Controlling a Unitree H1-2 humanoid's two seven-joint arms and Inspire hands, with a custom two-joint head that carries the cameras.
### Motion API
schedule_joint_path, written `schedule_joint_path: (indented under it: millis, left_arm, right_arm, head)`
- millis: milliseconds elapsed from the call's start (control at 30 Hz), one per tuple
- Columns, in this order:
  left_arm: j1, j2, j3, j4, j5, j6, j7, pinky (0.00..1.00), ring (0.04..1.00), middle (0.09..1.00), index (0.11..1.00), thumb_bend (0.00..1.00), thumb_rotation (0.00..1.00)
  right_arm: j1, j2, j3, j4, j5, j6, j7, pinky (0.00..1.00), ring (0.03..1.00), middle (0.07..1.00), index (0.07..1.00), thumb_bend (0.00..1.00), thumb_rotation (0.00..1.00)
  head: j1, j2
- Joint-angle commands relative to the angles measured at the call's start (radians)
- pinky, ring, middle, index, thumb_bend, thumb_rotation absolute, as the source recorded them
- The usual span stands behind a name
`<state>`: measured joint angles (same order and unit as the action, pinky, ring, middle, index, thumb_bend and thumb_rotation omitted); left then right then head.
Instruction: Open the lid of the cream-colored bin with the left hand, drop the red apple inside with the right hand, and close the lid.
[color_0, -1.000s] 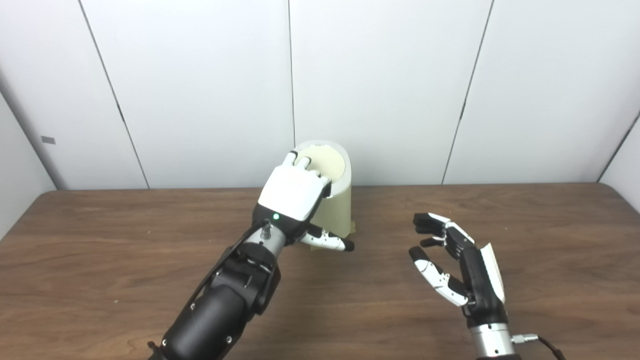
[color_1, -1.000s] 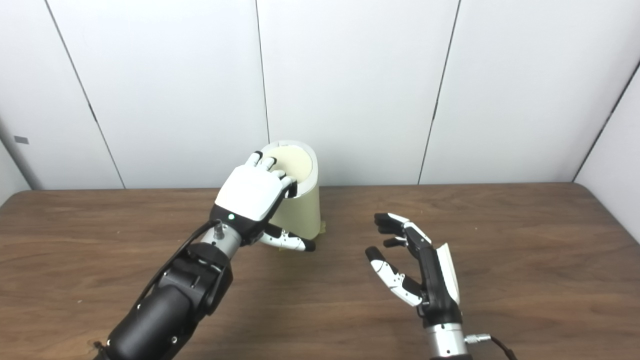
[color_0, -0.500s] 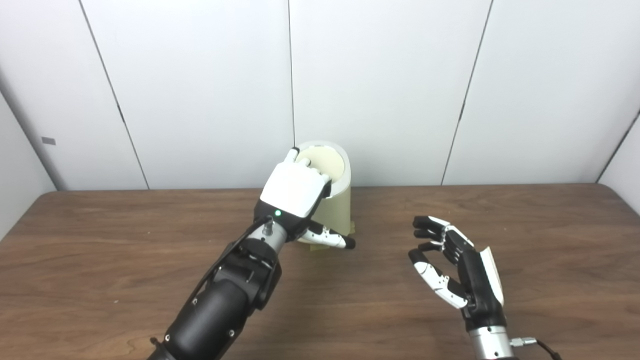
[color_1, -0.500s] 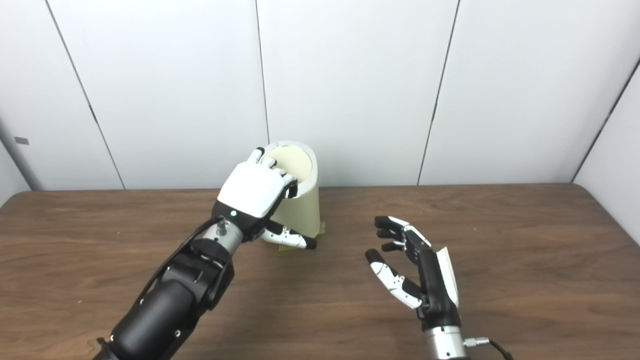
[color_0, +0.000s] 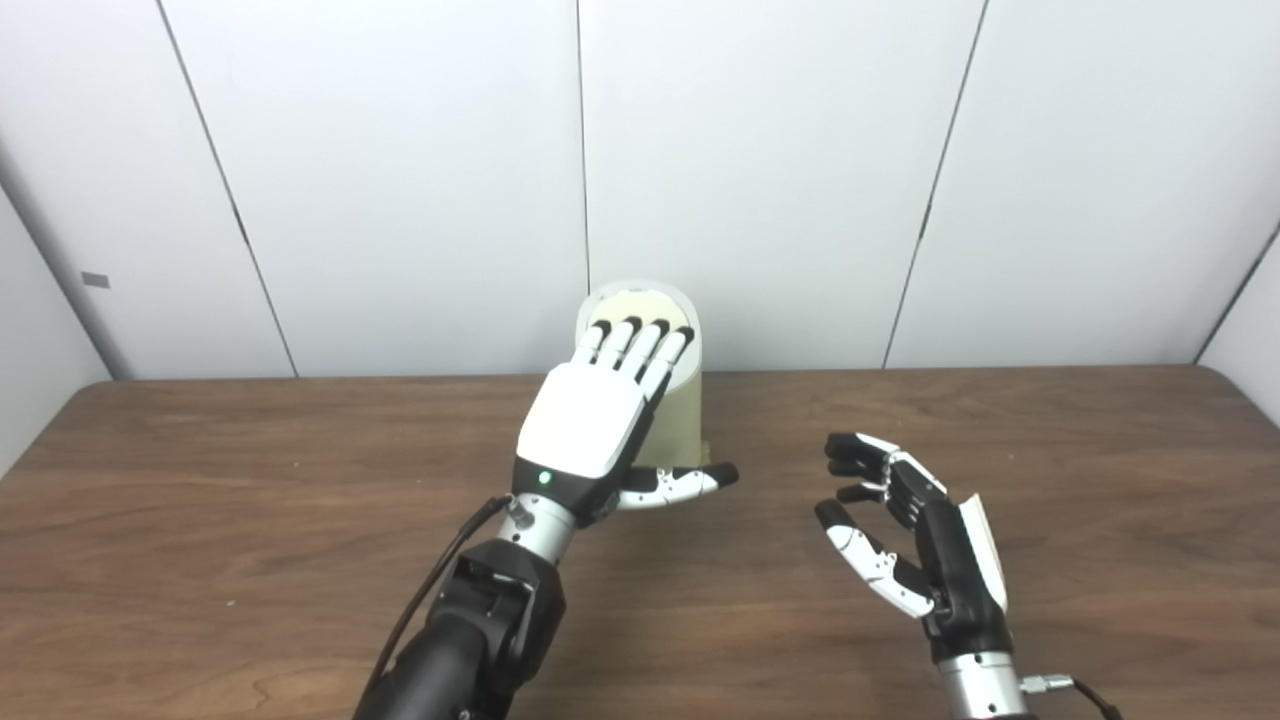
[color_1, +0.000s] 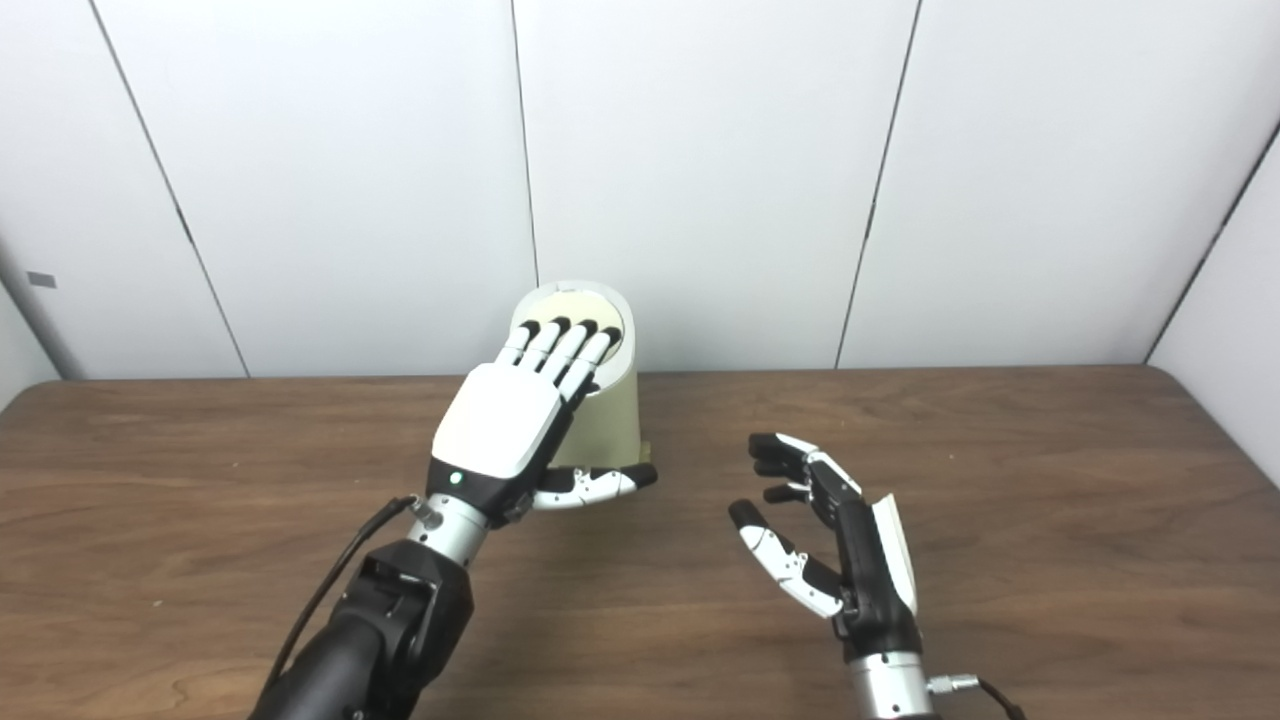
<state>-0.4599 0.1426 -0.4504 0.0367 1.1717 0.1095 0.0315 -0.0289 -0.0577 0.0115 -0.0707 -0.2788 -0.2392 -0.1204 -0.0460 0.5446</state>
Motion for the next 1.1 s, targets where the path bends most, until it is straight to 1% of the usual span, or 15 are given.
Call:
schedule_joint_path:
  millis: [0,67,100,133,167,267,300,367,433,500,567,667,800,900,1067]
  left_arm:
    - [-0.04,-0.002,0.026,-0.048,-0.002,0.017,0.005,1.0,1.0,1.0,1.0,0.67,0.97]
    - [-0.023,-0.007,0.05,-0.072,-0.046,0.016,0.004,1.0,1.0,1.0,1.0,0.65,0.95]
    - [-0.003,-0.008,0.072,-0.087,-0.086,0.0,0.031,1.0,1.0,1.0,1.0,0.65,0.95]
    - [0.009,-0.007,0.086,-0.096,-0.111,-0.013,0.05,1.0,1.0,1.0,1.0,0.59,0.98]
    - [0.025,-0.008,0.102,-0.098,-0.137,-0.036,0.09,1.0,1.0,1.0,1.0,0.56,0.99]
    - [0.074,-0.007,0.163,-0.068,-0.25,-0.155,0.23,1.0,1.0,0.998,1.0,0.42,1.0]
    - [0.096,-0.005,0.19,-0.058,-0.319,-0.208,0.257,1.0,1.0,0.994,0.994,0.38,1.0]
    - [0.137,-0.005,0.241,-0.046,-0.467,-0.31,0.282,1.0,0.997,0.99,0.986,0.32,1.0]
    - [0.171,-0.003,0.276,-0.048,-0.576,-0.388,0.283,0.94,0.957,0.957,0.952,0.3,1.0]
    - [0.205,-0.003,0.305,-0.063,-0.665,-0.434,0.265,0.87,0.922,0.924,0.918,0.29,1.0]
    - [0.242,0.0,0.33,-0.083,-0.73,-0.454,0.244,0.85,0.906,0.907,0.9,0.29,1.0]
    - [0.294,0.004,0.359,-0.107,-0.797,-0.469,0.218,0.85,0.904,0.904,0.895,0.28,1.0]
    - [0.359,-0.005,0.392,-0.107,-0.842,-0.498,0.213,0.85,0.906,0.908,0.894,0.27,1.0]
    - [0.394,-0.014,0.408,-0.09,-0.876,-0.519,0.204,0.86,0.908,0.905,0.894,0.24,1.0]
    - [0.42,-0.013,0.427,-0.056,-0.878,-0.544,0.201,0.81,0.881,0.894,0.88,0.21,1.0]
  right_arm:
    - [-0.029,0.008,-0.005,-0.029,-0.001,-0.01,-0.013,0.61,0.717,0.732,0.718,0.24,0.46]
    - [-0.029,0.009,-0.004,-0.028,-0.003,-0.013,-0.014,0.61,0.718,0.733,0.717,0.25,0.45]
    - [-0.03,0.009,-0.005,-0.026,0.002,-0.016,-0.012,0.61,0.717,0.732,0.717,0.25,0.45]
    - [-0.03,0.008,-0.005,-0.024,0.007,-0.018,-0.011,0.61,0.717,0.733,0.717,0.25,0.45]
    - [-0.03,0.008,-0.006,-0.023,0.009,-0.019,-0.01,0.61,0.716,0.733,0.718,0.25,0.45]
    - [-0.032,0.007,-0.008,-0.016,-0.002,-0.02,-0.016,0.61,0.716,0.737,0.721,0.24,0.45]
    - [-0.031,0.008,-0.009,-0.018,-0.011,-0.017,-0.02,0.61,0.716,0.738,0.724,0.25,0.46]
    - [-0.031,0.006,-0.011,-0.016,-0.017,-0.025,-0.024,0.61,0.716,0.74,0.727,0.25,0.46]
    - [-0.032,0.007,-0.015,-0.017,-0.016,-0.023,-0.025,0.61,0.719,0.744,0.73,0.25,0.46]
    - [-0.032,0.009,-0.019,-0.02,-0.028,-0.013,-0.032,0.61,0.72,0.745,0.731,0.23,0.46]
    - [-0.035,0.01,-0.025,-0.015,-0.032,-0.017,-0.041,0.6,0.715,0.744,0.73,0.22,0.45]
    - [-0.041,0.011,-0.034,-0.012,-0.021,-0.011,-0.05,0.61,0.716,0.74,0.721,0.21,0.46]
    - [-0.048,0.017,-0.053,-0.003,0.017,-0.018,-0.06,0.6,0.706,0.731,0.71,0.23,0.5]
    - [-0.048,0.022,-0.062,-0.003,0.032,0.001,-0.057,0.59,0.7,0.726,0.709,0.25,0.45]
    - [-0.048,0.033,-0.079,0.004,0.043,0.018,-0.072,0.57,0.675,0.7,0.684,0.28,0.37]
  head:
    - [0.001,0.0]
    - [0.001,-0.002]
    - [0.0,-0.003]
    - [0.0,-0.003]
    - [0.0,-0.003]
    - [-0.001,-0.01]
    - [-0.002,-0.009]
    - [0.0,-0.008]
    - [0.004,-0.007]
    - [0.002,-0.01]
    - [0.001,-0.011]
    - [0.005,-0.013]
    - [0.004,-0.014]
    - [0.004,-0.018]
    - [0.011,-0.023]
